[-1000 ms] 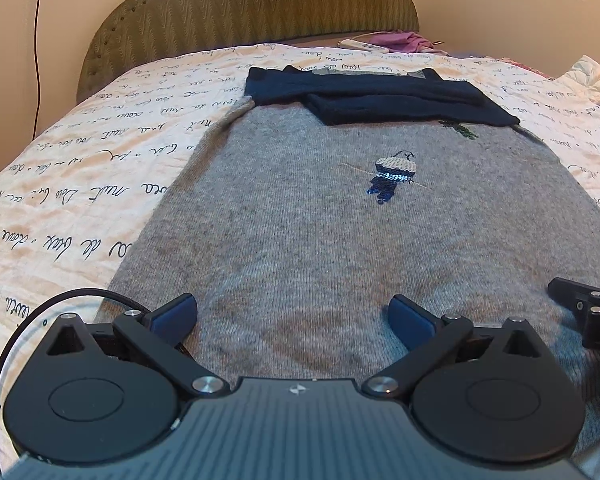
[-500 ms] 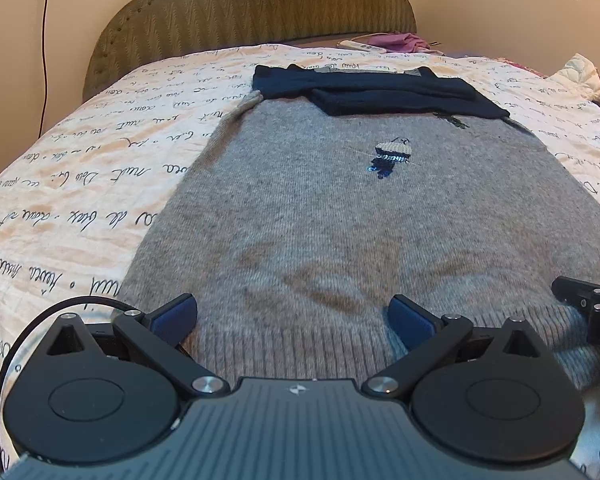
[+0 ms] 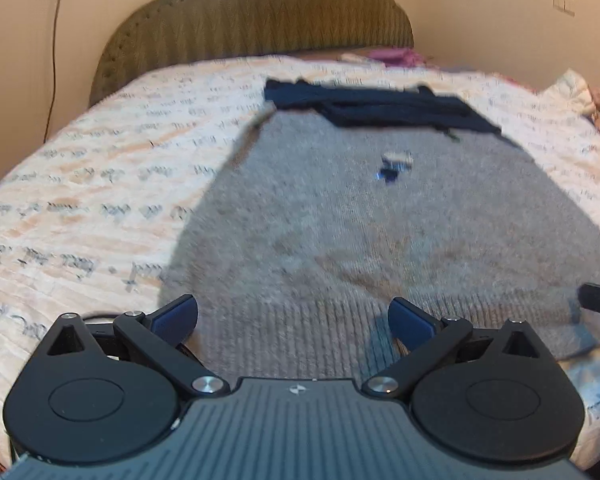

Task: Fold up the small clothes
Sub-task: 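Move both open grippers toward the sweater hem, then roll both grippers and grasp the sweater side edges near the hem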

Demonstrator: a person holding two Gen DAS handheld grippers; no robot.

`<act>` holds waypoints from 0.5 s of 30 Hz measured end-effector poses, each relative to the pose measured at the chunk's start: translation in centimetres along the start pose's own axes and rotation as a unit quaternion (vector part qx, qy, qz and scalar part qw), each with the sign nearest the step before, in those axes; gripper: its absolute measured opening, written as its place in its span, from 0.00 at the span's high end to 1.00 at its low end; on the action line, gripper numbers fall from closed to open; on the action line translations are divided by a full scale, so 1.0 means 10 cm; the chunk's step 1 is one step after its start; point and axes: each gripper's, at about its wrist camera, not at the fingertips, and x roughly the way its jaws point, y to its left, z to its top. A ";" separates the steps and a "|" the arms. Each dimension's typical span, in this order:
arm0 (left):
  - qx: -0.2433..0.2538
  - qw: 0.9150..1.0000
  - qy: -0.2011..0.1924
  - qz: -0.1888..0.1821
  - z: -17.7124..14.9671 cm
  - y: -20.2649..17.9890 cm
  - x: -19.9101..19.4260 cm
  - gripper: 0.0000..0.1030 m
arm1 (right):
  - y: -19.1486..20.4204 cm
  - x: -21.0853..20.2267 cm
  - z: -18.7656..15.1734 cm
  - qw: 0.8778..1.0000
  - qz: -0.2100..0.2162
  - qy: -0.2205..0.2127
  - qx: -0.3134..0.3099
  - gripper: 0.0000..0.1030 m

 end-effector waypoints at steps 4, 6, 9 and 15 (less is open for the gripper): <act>-0.039 0.999 -0.032 0.003 0.18 0.36 -0.08 0.00 | -0.53 -0.32 0.07 0.996 0.040 -0.027 0.072 0.00; -0.090 0.996 -0.020 -0.014 0.27 0.62 0.03 0.00 | -0.88 -0.32 0.07 0.989 0.065 -0.008 0.132 0.00; -0.171 0.984 0.041 -0.035 0.29 0.94 0.31 0.01 | -1.32 -0.13 0.00 0.964 0.111 0.042 0.237 0.00; -0.169 0.976 0.055 -0.125 0.15 0.96 0.35 0.01 | -1.33 0.06 -0.05 0.946 0.181 0.069 0.262 0.00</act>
